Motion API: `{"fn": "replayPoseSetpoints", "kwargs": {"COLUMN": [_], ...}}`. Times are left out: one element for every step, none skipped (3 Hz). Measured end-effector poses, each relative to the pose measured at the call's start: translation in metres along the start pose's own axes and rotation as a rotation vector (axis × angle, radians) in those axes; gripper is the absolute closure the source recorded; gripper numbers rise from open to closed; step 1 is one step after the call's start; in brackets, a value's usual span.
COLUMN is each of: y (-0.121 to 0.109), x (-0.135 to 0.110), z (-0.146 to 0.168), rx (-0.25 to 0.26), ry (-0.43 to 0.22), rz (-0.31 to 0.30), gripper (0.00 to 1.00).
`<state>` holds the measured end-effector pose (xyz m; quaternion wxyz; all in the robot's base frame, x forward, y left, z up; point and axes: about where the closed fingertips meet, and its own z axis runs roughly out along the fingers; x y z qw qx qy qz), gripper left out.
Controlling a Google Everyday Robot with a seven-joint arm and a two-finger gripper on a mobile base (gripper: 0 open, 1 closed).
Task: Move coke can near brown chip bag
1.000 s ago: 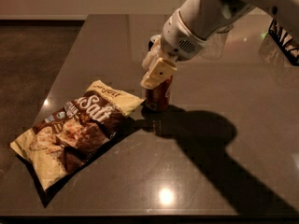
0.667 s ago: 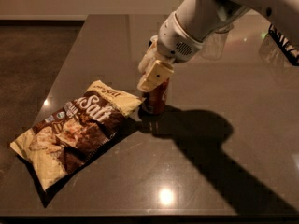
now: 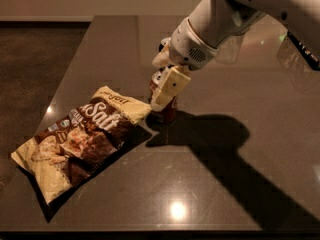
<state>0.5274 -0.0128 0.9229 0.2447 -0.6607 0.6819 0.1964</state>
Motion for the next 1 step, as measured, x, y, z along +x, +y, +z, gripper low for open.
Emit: {"fn": "replayPoseSetpoints", "kwargs": {"y": [-0.0001], "x": [0.0002], "z": [-0.0001], "rx": [0.0], "ry": [0.0], "rz": [0.0], "gripper": [0.0]}}
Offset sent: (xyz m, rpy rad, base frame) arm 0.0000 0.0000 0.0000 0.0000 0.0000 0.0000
